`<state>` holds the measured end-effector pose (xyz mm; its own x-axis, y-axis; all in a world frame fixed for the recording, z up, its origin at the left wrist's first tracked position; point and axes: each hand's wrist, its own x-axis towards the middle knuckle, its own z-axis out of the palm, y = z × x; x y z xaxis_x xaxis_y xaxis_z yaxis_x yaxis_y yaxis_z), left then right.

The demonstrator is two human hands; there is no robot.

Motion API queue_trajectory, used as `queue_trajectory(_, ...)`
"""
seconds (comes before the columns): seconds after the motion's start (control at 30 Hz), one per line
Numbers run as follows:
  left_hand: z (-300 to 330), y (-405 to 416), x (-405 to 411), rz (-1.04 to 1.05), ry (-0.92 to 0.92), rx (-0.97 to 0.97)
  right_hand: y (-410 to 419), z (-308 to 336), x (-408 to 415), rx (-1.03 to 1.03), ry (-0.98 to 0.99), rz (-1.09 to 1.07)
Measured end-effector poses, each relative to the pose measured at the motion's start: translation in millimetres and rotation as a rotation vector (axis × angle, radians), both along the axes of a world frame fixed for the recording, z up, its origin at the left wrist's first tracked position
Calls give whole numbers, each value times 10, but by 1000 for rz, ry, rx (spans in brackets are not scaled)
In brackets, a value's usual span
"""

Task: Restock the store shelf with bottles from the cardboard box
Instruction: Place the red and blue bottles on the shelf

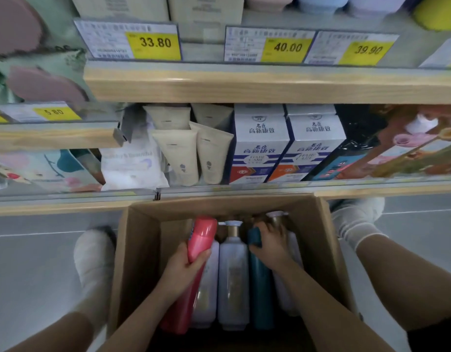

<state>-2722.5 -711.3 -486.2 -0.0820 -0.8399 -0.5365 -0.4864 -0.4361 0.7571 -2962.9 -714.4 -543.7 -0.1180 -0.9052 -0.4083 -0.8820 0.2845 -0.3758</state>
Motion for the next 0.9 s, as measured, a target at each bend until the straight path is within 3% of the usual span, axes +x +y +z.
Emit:
queue_trajectory(0.27, 300, 13, -71, -33, 28, -100, 311, 534, 178, 29, -229, -93)
queue_trajectory(0.5, 926, -144, -183, -109, 25, -280, 469, 1180, 33, -207, -299, -113)
queue_trajectory(0.63, 1419, -232, -309, -181, 44, -412, 385, 1801, -197, -439, -325, -152)
queue_trajectory(0.9, 2338, -352, -449, -284, 32, -613, 244, 3003, -653, -656, -388, -211)
